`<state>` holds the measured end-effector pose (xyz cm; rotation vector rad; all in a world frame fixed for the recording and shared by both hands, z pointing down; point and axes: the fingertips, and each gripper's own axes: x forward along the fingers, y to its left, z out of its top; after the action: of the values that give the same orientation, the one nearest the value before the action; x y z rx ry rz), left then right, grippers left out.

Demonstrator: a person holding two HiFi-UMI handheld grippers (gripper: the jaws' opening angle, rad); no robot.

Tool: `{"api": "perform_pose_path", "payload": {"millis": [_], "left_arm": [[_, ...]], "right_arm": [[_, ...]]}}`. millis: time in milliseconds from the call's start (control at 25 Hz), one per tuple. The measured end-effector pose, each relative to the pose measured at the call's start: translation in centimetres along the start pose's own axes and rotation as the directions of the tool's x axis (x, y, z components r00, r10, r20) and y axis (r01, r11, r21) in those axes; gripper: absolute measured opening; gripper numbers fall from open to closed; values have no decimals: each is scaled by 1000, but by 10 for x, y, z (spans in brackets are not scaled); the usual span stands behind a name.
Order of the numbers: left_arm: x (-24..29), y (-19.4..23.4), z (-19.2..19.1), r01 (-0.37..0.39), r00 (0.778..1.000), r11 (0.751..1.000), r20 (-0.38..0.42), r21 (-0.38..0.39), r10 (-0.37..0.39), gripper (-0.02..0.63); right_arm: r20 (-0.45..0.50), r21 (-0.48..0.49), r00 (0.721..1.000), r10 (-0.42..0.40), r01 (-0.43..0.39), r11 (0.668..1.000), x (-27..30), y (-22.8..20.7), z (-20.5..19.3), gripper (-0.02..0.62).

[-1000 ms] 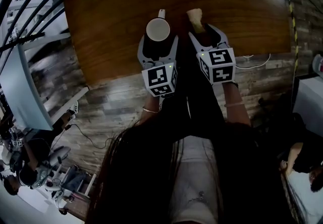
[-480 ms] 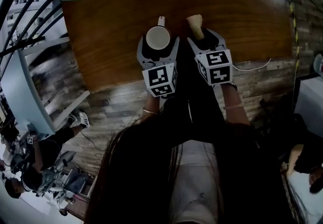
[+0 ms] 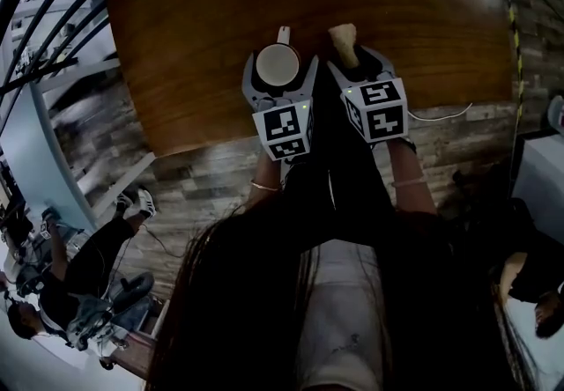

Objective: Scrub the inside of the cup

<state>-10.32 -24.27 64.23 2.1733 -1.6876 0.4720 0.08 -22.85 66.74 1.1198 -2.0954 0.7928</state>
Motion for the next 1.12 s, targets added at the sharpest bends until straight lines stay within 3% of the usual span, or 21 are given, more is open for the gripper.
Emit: {"api": "perform_pose_path", "payload": {"millis": [280,320,520,600,720,1120], "left_arm": [[0,2,-3,-71,997,997,-19,18,71,452],[1,2,-3,-77,997,997,-22,21,77,425],[5,3,0,-82,996,996,-26,24,83,418],[6,3,2,-86,996,996,-25,20,86,415],[7,1,6,-90,996,996,-21,11,90,413],[1,14,21,-121,989,992,82,-35,124,411]], "right_arm": [[-14,-18,999,-31,31,999,-2,-3,-4,252],[-13,-24,999,-35,35,999,-2,-3,-4,252],[-7,-49,998,-60,60,997,-2,0,-2,248],[-4,-55,997,-82,81,995,-4,-2,1,217],[0,-96,994,-113,113,989,-7,-6,2,117],[-8,-184,994,-108,105,977,-5,-2,3,85]]}}
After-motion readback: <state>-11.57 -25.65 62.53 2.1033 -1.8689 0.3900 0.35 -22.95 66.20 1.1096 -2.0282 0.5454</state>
